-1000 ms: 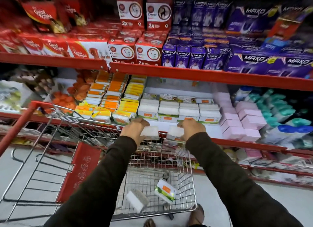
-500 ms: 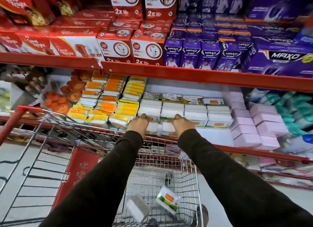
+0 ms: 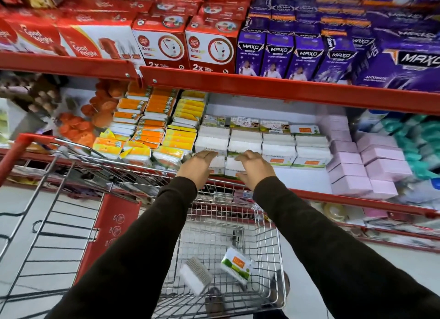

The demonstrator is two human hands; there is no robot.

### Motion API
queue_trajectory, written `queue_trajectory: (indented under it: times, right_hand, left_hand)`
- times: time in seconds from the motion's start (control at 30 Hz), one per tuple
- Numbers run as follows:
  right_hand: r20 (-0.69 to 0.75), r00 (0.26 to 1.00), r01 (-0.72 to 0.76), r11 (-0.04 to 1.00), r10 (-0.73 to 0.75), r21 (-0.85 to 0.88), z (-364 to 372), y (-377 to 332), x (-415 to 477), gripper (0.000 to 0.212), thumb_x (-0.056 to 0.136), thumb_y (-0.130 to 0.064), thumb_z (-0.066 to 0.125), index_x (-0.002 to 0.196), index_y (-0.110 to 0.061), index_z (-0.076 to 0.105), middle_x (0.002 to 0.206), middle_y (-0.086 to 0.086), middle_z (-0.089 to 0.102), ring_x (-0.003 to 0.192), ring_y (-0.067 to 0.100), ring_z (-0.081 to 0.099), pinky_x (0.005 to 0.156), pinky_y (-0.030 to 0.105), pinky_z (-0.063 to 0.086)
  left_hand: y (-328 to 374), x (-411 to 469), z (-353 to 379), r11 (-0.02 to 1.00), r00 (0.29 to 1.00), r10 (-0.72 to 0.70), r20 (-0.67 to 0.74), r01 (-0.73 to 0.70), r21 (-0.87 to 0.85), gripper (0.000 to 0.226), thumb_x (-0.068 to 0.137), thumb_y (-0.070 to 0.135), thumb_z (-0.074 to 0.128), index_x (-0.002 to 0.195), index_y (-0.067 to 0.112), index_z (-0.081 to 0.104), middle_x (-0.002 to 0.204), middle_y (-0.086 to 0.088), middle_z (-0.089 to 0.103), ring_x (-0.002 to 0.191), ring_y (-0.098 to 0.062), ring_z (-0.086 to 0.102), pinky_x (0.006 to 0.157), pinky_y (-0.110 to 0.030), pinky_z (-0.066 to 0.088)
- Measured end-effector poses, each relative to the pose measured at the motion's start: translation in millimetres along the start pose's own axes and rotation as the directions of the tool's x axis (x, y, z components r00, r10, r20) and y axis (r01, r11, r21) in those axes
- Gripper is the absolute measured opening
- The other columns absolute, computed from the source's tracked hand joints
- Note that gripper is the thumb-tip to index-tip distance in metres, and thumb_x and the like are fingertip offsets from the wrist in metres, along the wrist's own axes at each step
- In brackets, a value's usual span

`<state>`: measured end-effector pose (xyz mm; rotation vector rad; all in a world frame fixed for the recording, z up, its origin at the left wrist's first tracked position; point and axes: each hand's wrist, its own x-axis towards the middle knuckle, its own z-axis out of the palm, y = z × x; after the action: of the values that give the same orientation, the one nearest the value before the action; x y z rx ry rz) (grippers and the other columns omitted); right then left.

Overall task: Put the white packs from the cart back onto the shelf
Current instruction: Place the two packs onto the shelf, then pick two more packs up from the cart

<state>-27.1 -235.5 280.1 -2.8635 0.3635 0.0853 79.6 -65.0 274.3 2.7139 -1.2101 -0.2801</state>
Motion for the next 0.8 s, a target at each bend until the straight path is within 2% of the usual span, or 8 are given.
queue_trajectory:
  times: [0.07, 0.17, 0.3, 0.47, 0.63, 0.67, 0.77, 0.8]
  right_hand:
    - [-0.080, 0.996, 0.032, 0.994, -0.024, 0.104, 8, -2, -22, 0.031, 0.093, -0.028, 0.062, 0.124, -0.020, 0.064, 0.122, 0.001, 0.060, 0.113, 0.023, 0.060, 0.089, 0.035, 0.054]
    - [0.016, 1.000, 0.007, 0.990, -0.009, 0.138, 34, -2, -56, 0.031, 0.093, -0.035, 0.062, 0.122, -0.023, 0.063, 0.126, 0.002, 0.061, 0.110, 0.023, 0.063, 0.087, 0.035, 0.056]
    - [0.262, 0.963, -0.089, 0.992, 0.062, 0.090, 75, 2, -93, 0.037, 0.091, -0.040, 0.064, 0.123, -0.023, 0.061, 0.127, 0.001, 0.061, 0.113, 0.023, 0.061, 0.089, 0.036, 0.054]
    - [0.482, 0.865, -0.207, 0.974, 0.136, 0.096, 136, 1, -122, 0.039, 0.089, -0.039, 0.067, 0.123, -0.020, 0.061, 0.126, 0.003, 0.064, 0.116, 0.025, 0.061, 0.094, 0.034, 0.052]
    - [0.615, 0.762, -0.253, 0.967, 0.203, -0.006, 207, -6, -133, 0.055, 0.087, -0.040, 0.070, 0.132, -0.011, 0.055, 0.130, 0.011, 0.058, 0.117, 0.030, 0.059, 0.097, 0.037, 0.051]
    - [0.632, 0.742, -0.273, 0.962, 0.222, -0.017, 221, -6, -133, 0.058, 0.086, -0.040, 0.071, 0.133, -0.010, 0.053, 0.131, 0.012, 0.055, 0.117, 0.031, 0.058, 0.099, 0.037, 0.050]
    - [0.666, 0.702, -0.301, 0.953, 0.251, -0.042, 250, -4, -132, 0.069, 0.083, -0.040, 0.075, 0.138, -0.008, 0.048, 0.135, 0.013, 0.048, 0.121, 0.031, 0.054, 0.103, 0.038, 0.048]
    - [0.670, 0.695, -0.308, 0.950, 0.260, -0.049, 256, -2, -130, 0.072, 0.082, -0.041, 0.076, 0.139, -0.008, 0.047, 0.137, 0.013, 0.047, 0.123, 0.031, 0.052, 0.104, 0.039, 0.047]
  left_hand:
    - [2, -18, 8, 0.981, 0.984, 0.156, -0.083, -0.164, -0.105, 0.052, 0.094, 0.007, 0.054, 0.144, 0.018, 0.047, 0.146, -0.006, 0.053, 0.130, -0.027, 0.053, 0.105, -0.035, 0.048]
    - [0, -50, 32, 0.948, 0.955, 0.291, -0.062, -0.296, -0.116, 0.044, 0.094, 0.011, 0.055, 0.137, 0.017, 0.055, 0.135, -0.007, 0.062, 0.123, -0.027, 0.059, 0.103, -0.038, 0.051]
    - [-10, -95, 71, 0.970, 0.941, 0.238, 0.240, -0.217, -0.109, 0.041, 0.097, 0.012, 0.047, 0.137, 0.020, 0.054, 0.142, -0.005, 0.055, 0.131, -0.026, 0.052, 0.108, -0.038, 0.046]
    - [-17, -145, 132, 0.990, 0.832, 0.142, 0.536, -0.130, -0.060, 0.063, 0.090, -0.007, 0.047, 0.141, 0.029, 0.046, 0.153, 0.003, 0.043, 0.139, -0.021, 0.042, 0.113, -0.035, 0.041]
    - [-27, -165, 192, 0.959, 0.662, 0.196, 0.724, -0.283, -0.001, 0.071, 0.085, -0.002, 0.063, 0.148, 0.020, 0.040, 0.157, -0.003, 0.038, 0.146, -0.020, 0.034, 0.121, -0.030, 0.026]
    - [-28, -166, 206, 0.925, 0.655, 0.249, 0.714, -0.380, 0.025, 0.064, 0.082, 0.004, 0.069, 0.142, 0.017, 0.050, 0.150, -0.005, 0.048, 0.140, -0.018, 0.043, 0.118, -0.027, 0.032]
    - [-29, -164, 231, 0.843, 0.646, 0.339, 0.684, -0.531, 0.084, 0.050, 0.047, 0.029, 0.095, 0.094, 0.024, 0.080, 0.099, 0.005, 0.078, 0.092, -0.012, 0.075, 0.078, -0.017, 0.059]
    - [-33, -166, 242, 0.810, 0.609, 0.343, 0.715, -0.578, 0.104, 0.043, 0.063, 0.031, 0.088, 0.104, 0.023, 0.078, 0.108, 0.002, 0.076, 0.101, -0.015, 0.073, 0.086, -0.021, 0.057]
